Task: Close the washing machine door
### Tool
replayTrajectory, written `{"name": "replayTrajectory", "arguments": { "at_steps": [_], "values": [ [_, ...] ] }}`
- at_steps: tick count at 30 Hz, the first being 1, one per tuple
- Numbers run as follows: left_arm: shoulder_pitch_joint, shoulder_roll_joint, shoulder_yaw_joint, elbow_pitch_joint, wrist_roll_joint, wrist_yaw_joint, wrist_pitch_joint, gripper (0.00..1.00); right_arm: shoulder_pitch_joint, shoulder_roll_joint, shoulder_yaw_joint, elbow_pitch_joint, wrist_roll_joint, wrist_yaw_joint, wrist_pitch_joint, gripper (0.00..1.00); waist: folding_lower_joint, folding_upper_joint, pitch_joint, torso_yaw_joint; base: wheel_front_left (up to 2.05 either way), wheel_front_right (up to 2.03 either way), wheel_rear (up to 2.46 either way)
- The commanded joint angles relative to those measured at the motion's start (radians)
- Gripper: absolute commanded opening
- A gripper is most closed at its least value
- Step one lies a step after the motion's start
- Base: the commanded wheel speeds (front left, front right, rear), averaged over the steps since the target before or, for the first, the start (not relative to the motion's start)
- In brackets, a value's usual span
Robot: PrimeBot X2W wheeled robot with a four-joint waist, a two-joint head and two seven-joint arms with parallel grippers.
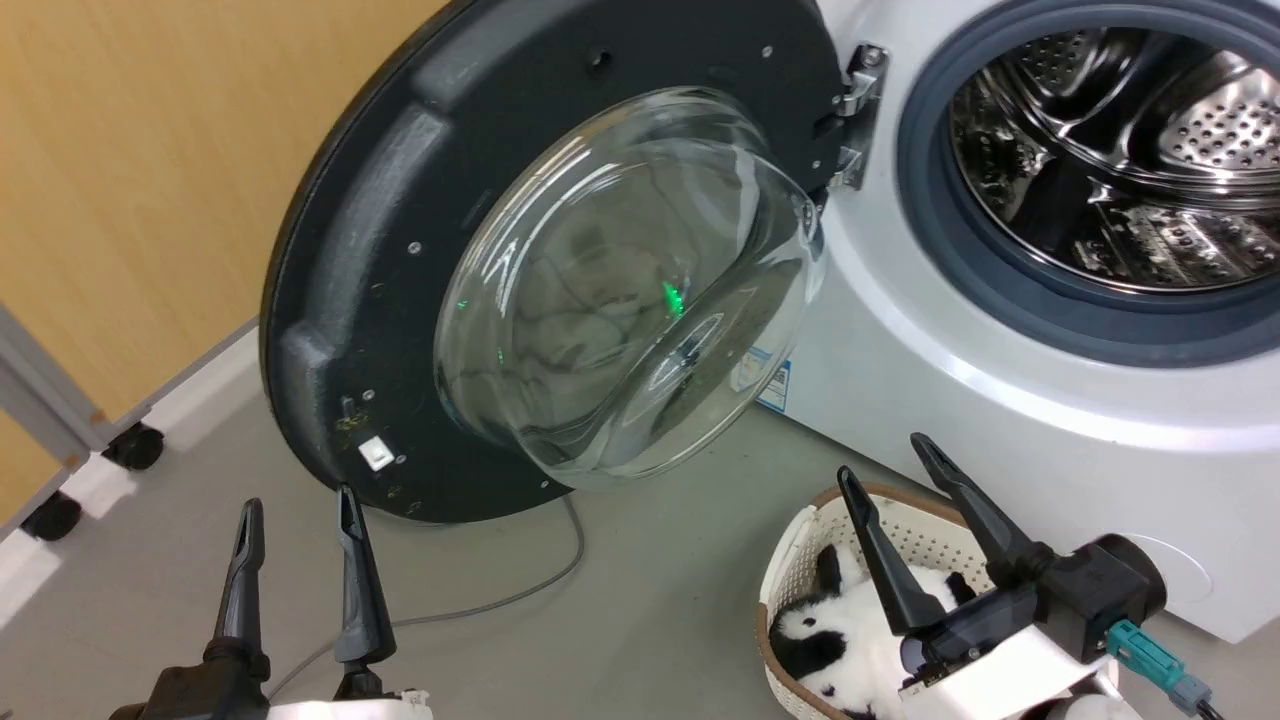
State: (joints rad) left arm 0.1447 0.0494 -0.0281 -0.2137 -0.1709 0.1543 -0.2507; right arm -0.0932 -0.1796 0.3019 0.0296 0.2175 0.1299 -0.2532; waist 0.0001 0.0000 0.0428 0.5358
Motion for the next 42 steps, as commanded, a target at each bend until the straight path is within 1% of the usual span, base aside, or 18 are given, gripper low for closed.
{"name": "replayTrajectory", "arguments": {
  "at_steps": [1,4,5,6,7,8,10,13,18,21,23,27,30,33,35,37,40,42],
  "values": [
    [0.017,0.001,-0.002,-0.006,-0.004,0.003,-0.011,1.0,-0.013,-0.007,0.004,0.0,0.008,0.001,-0.009,1.0,-0.0001,0.0,0.002,0.005,0.0,0.0,0.0],
    [0.017,0.001,-0.001,-0.001,-0.01,0.0,-0.011,1.0,-0.006,-0.006,-0.004,-0.003,0.006,0.001,-0.009,1.0,-0.0001,0.0,0.002,0.004,0.0,0.0,0.0],
    [0.015,0.001,0.003,-0.002,-0.027,0.001,-0.011,0.93,-0.004,-0.006,-0.007,-0.005,0.005,0.001,-0.009,1.0,-0.0001,0.0,0.002,0.004,0.0,0.0,0.0],
    [0.011,0.001,0.01,-0.005,-0.039,0.001,-0.011,0.46,-0.002,-0.005,-0.01,-0.006,0.004,0.001,-0.009,1.0,-0.0001,0.0,0.002,0.004,0.0,0.0,0.0],
    [0.007,0.001,0.018,-0.008,-0.043,-0.001,-0.011,0.18,0.0,-0.004,-0.013,-0.008,0.003,0.001,-0.009,1.0,-0.0001,0.0,0.002,0.003,0.0,0.0,0.0],
    [0.002,0.001,0.026,-0.011,-0.042,-0.005,-0.011,0.0,0.003,-0.003,-0.016,-0.01,0.001,0.001,-0.009,1.0,-0.0001,0.0,0.003,0.003,0.0,0.0,0.0],
    [-0.014,0.001,0.046,-0.022,-0.053,-0.015,-0.011,0.0,0.007,0.0,-0.023,-0.014,-0.002,0.001,-0.009,1.0,-0.0001,0.0,0.004,0.002,0.0,0.0,0.0],
    [-0.047,0.002,0.09,-0.032,-0.046,-0.047,-0.011,0.0,0.016,0.001,-0.035,-0.024,-0.011,0.001,-0.009,1.0,-0.0001,0.0,0.011,0.0,0.0,0.0,0.0],
    [-0.15,0.048,0.183,-0.021,-0.069,-0.118,-0.011,0.0,0.038,-0.004,-0.067,-0.051,-0.026,0.001,-0.009,1.0,-0.0001,0.0,0.032,-0.003,0.0,0.0,0.0],
    [-0.231,0.1,0.238,0.029,-0.109,-0.162,-0.011,0.0,0.058,-0.007,-0.088,-0.068,-0.036,0.001,-0.009,1.0,-0.0001,0.0,0.043,-0.004,0.0,0.0,0.0],
    [-0.289,0.152,0.275,0.086,-0.134,-0.187,-0.011,0.0,0.069,-0.008,-0.096,-0.078,-0.042,0.001,-0.009,1.0,-0.0001,0.0,0.051,-0.011,0.0,0.0,0.0],
    [-0.401,0.244,0.346,0.206,-0.213,-0.219,0.021,0.0,0.068,-0.011,-0.099,-0.094,-0.049,0.001,-0.009,1.0,-0.0001,0.0,0.073,-0.044,0.0,0.0,0.0],
    [-0.485,0.28,0.393,0.319,-0.327,-0.239,0.091,0.0,0.063,-0.016,-0.098,-0.099,-0.049,0.001,-0.009,1.0,-0.0001,0.0,0.084,-0.062,0.0,0.0,0.0],
    [-0.556,0.316,0.429,0.446,-0.436,-0.249,0.196,0.0,0.057,-0.019,-0.094,-0.1,-0.048,0.001,-0.009,1.0,-0.0001,0.0,0.092,-0.076,0.0,0.0,0.0],
    [-0.597,0.329,0.45,0.538,-0.511,-0.251,0.286,0.0,0.053,-0.02,-0.093,-0.1,-0.047,0.001,-0.009,1.0,-0.0001,0.0,0.095,-0.082,0.0,0.0,0.0],
    [-0.639,0.329,0.479,0.622,-0.599,-0.245,0.375,0.0,0.051,-0.021,-0.091,-0.1,-0.046,0.001,-0.009,1.0,-0.0001,0.0,0.097,-0.087,0.0,0.0,0.0],
    [-0.673,0.34,0.495,0.723,-0.675,-0.231,0.498,0.0,0.049,-0.02,-0.089,-0.1,-0.047,0.001,-0.009,1.0,-0.0001,0.0,0.098,-0.093,0.0,0.0,0.0],
    [-0.695,0.332,0.509,0.777,-0.731,-0.221,0.571,0.0,0.048,-0.019,-0.087,-0.1,-0.048,0.001,-0.009,1.0,-0.0001,0.0,0.098,-0.094,0.0,0.0,0.0]
  ]
}}
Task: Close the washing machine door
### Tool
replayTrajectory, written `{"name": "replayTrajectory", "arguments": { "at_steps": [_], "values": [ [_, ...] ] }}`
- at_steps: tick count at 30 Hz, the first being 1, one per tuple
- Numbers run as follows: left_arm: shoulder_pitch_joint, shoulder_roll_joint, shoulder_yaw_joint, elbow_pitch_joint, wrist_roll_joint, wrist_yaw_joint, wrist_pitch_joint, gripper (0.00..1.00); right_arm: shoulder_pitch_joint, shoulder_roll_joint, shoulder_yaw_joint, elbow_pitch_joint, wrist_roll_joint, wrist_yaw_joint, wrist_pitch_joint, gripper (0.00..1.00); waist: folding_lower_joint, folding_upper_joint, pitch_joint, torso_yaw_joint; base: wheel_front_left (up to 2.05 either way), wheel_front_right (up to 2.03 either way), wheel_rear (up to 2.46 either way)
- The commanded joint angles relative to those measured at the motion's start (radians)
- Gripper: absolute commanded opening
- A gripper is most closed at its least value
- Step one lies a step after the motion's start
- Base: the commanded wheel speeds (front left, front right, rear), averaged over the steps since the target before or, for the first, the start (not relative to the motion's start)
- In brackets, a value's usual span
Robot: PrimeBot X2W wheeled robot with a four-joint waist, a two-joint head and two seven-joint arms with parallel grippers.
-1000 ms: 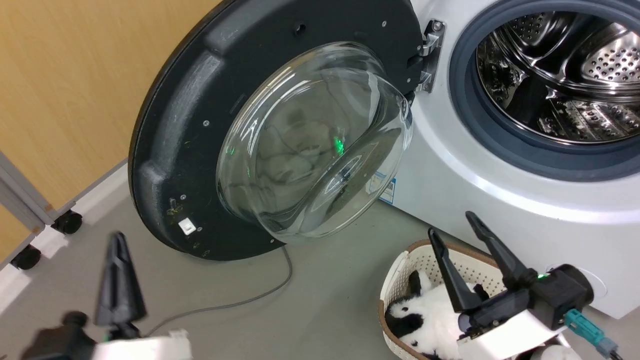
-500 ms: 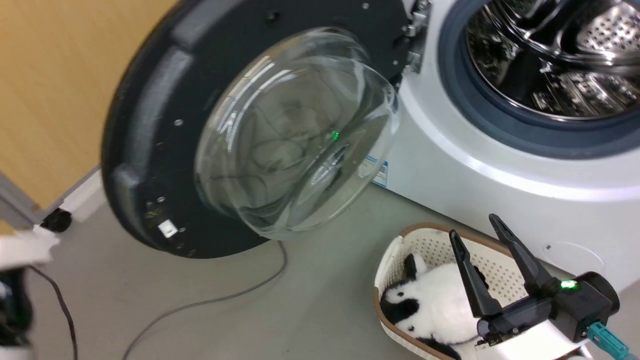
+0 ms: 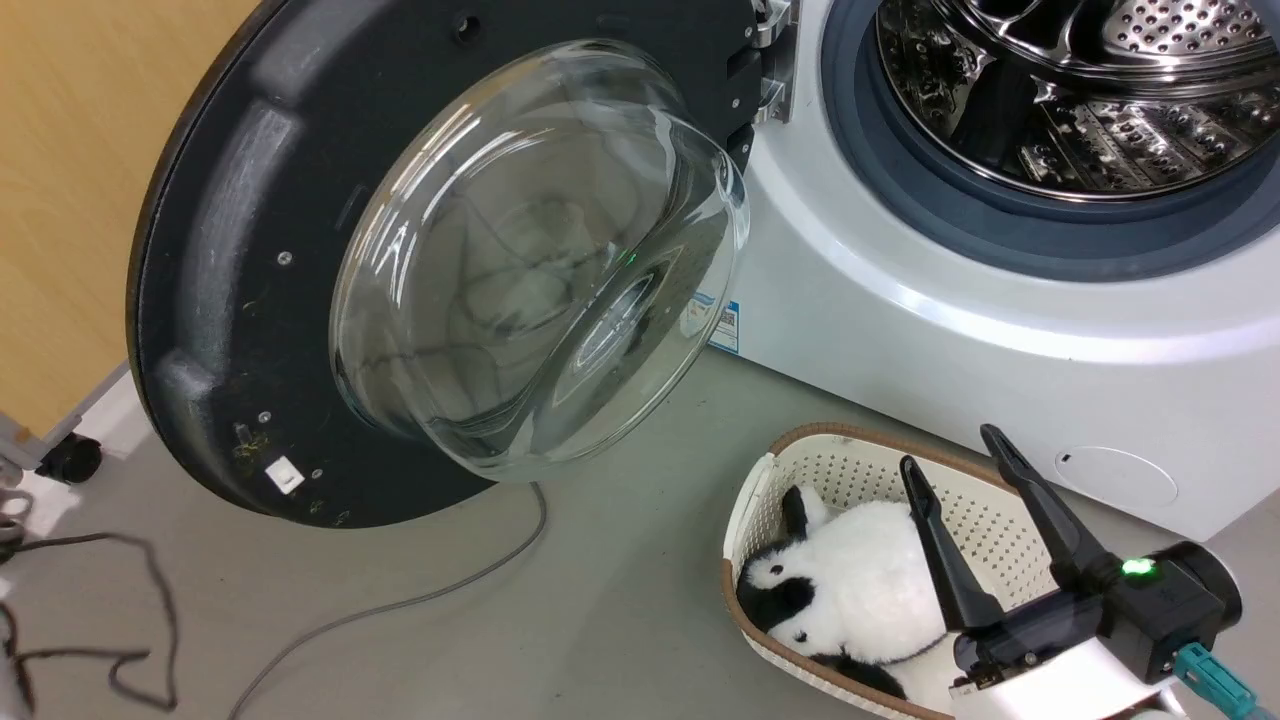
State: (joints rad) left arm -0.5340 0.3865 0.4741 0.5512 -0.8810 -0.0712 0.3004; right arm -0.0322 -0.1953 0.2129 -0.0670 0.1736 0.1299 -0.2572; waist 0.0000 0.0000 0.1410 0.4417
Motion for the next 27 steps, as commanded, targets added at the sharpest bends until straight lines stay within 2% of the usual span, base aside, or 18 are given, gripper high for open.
{"name": "replayTrajectory", "arguments": {
  "at_steps": [1,7,13,20,27],
  "values": [
    [-0.033,-0.02,0.023,0.034,-0.066,0.009,0.058,0.0,-0.013,-0.003,0.003,-0.003,-0.004,0.001,-0.005,1.0,0.0,0.0,-0.001,-0.001,0.0,0.0,0.0],
    [-0.066,-0.085,0.043,0.045,-0.259,-0.017,0.299,0.0,-0.009,0.009,0.01,0.0,-0.014,0.001,-0.005,1.0,0.0,0.0,-0.016,-0.003,0.0,0.0,0.0],
    [-0.002,-0.115,0.025,-0.05,-0.344,-0.025,0.473,0.0,-0.001,0.028,0.026,0.013,-0.016,0.001,-0.005,1.0,0.0,0.0,-0.042,-0.016,0.0,0.0,0.0],
    [0.146,-0.158,0.008,-0.225,-0.437,0.012,0.675,0.0,0.001,0.052,0.022,0.019,-0.012,0.001,-0.005,1.0,0.0,0.0,-0.083,-0.076,0.0,0.0,0.0],
    [0.333,-0.262,-0.028,-0.478,-0.493,0.074,0.787,0.0,0.019,0.063,-0.003,0.02,-0.011,0.001,-0.005,1.0,0.0,0.0,-0.111,-0.172,0.0,0.0,0.0]
  ]
}}
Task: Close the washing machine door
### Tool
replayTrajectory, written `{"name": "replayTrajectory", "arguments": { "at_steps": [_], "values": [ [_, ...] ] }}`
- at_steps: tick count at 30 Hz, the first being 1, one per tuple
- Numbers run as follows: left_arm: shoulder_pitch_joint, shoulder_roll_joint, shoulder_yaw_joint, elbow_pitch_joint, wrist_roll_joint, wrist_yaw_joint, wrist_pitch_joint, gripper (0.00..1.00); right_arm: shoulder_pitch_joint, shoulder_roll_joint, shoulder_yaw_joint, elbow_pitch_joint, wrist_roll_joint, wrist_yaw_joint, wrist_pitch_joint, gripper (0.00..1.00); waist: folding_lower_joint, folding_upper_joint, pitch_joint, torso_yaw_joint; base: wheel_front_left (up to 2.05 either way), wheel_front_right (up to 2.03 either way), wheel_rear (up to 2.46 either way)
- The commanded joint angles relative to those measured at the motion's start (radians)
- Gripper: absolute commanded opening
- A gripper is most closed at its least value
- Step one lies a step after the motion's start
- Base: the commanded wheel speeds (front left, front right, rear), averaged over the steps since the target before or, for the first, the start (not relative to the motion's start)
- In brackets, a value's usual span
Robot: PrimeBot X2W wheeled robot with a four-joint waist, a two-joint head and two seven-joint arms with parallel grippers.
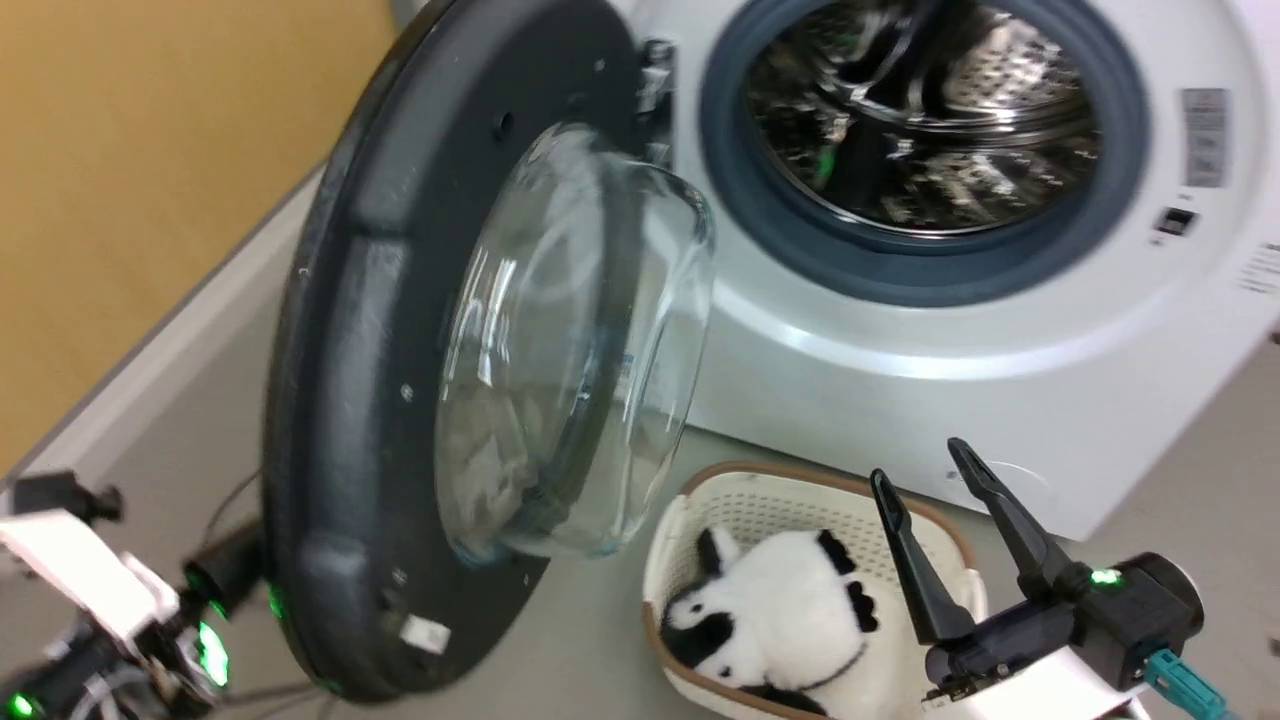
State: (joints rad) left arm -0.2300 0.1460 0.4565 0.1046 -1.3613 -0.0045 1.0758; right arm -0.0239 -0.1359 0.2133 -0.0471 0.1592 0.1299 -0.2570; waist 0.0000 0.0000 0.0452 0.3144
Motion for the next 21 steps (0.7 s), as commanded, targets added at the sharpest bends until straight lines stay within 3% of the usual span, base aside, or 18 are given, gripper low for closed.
{"name": "replayTrajectory", "arguments": {
  "at_steps": [1,8,15,21],
  "values": [
    [0.056,-0.037,-0.02,-0.066,-0.02,0.014,0.021,0.0,0.012,0.004,-0.006,0.001,0.003,0.001,-0.005,1.0,0.0,0.0,-0.018,-0.063,0.0,0.0,0.0],
    [0.23,-0.09,-0.137,-0.26,-0.062,0.035,0.039,0.0,0.015,-0.004,-0.019,-0.003,0.003,0.001,-0.005,1.0,0.0,0.0,-0.009,-0.2,0.0,0.0,0.0],
    [0.287,-0.095,-0.284,-0.322,-0.046,-0.013,-0.044,0.0,0.002,-0.02,-0.034,-0.015,0.002,0.001,-0.005,1.0,0.0,0.0,0.034,-0.33,0.0,0.0,0.0],
    [0.247,-0.096,-0.392,-0.25,-0.041,-0.066,-0.2,0.0,-0.023,-0.03,-0.053,-0.029,0.008,0.001,-0.005,1.0,0.0,0.0,0.096,-0.468,0.0,0.0,0.0]
  ]
}}
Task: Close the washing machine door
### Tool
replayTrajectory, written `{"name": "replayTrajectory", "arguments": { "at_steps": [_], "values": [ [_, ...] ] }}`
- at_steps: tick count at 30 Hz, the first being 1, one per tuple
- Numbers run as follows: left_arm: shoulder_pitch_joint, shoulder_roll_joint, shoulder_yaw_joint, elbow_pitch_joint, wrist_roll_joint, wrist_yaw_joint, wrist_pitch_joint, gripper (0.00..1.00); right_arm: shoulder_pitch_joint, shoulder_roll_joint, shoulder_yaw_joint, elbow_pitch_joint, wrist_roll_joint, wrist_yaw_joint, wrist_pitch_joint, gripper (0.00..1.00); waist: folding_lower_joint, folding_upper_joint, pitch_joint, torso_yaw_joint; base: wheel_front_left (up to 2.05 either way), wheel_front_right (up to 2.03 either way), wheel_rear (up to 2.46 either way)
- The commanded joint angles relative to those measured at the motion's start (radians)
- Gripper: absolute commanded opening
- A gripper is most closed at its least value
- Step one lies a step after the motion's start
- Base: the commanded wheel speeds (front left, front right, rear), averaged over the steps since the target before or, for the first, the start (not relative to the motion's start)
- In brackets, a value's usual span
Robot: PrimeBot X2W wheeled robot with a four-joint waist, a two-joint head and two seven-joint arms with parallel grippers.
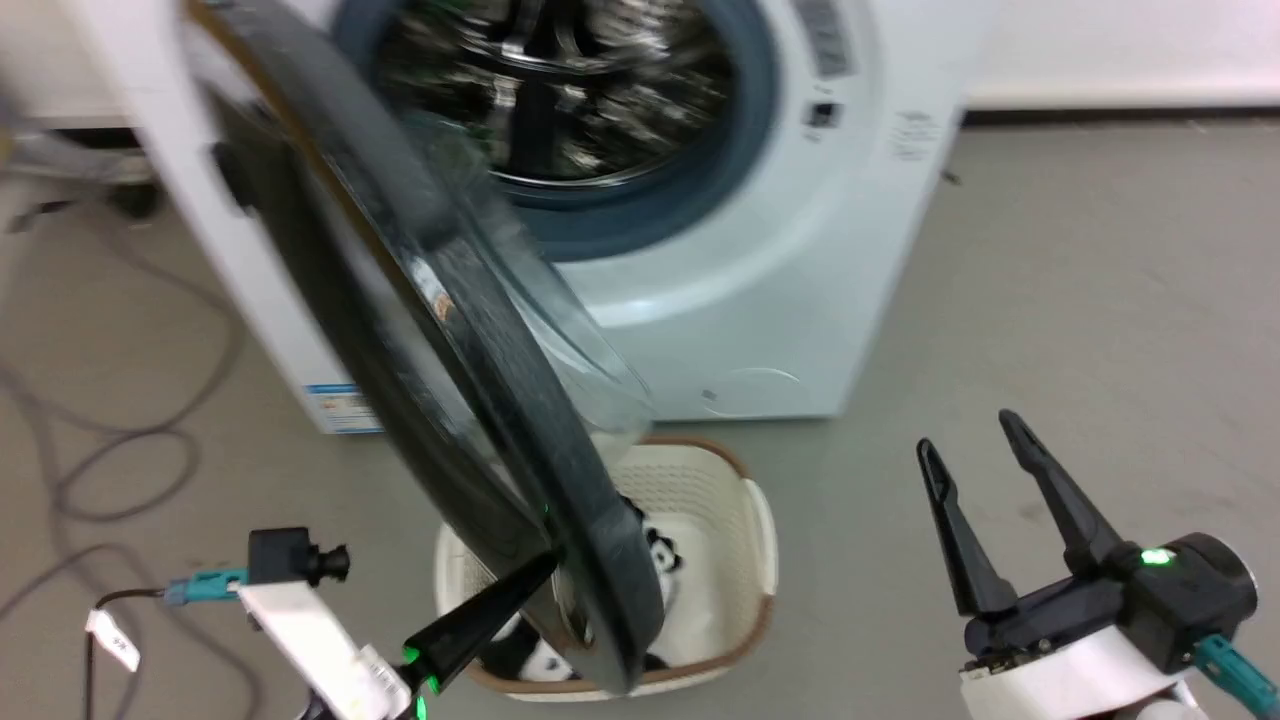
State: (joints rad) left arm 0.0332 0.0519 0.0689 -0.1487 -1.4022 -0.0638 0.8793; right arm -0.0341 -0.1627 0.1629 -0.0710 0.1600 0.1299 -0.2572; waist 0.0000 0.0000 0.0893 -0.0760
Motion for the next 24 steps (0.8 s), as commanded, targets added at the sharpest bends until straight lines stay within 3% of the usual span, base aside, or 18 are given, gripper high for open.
{"name": "replayTrajectory", "arguments": {
  "at_steps": [1,8,15,24],
  "values": [
    [-0.026,-0.001,-0.015,0.021,-0.003,-0.013,-0.034,0.0,-0.018,-0.002,-0.001,-0.007,0.009,0.001,-0.005,1.0,0.0,0.0,0.065,-0.107,0.0,0.0,0.0],
    [-0.143,-0.001,-0.087,0.121,-0.02,-0.046,-0.222,0.0,-0.047,0.024,-0.021,-0.017,0.019,0.001,-0.005,1.0,0.0,0.0,0.147,-0.268,0.0,0.0,0.0],
    [-0.304,-0.002,-0.062,0.218,-0.043,-0.061,-0.47,0.0,-0.054,0.059,-0.034,-0.011,0.029,0.001,-0.005,1.0,0.0,0.0,0.195,-0.393,0.0,0.0,0.0],
    [-0.491,-0.002,-0.064,0.405,-0.031,-0.066,-0.748,0.0,-0.049,0.087,-0.04,0.003,0.032,0.001,-0.005,1.0,0.0,0.0,0.183,-0.443,0.0,0.0,0.0]
  ]
}}
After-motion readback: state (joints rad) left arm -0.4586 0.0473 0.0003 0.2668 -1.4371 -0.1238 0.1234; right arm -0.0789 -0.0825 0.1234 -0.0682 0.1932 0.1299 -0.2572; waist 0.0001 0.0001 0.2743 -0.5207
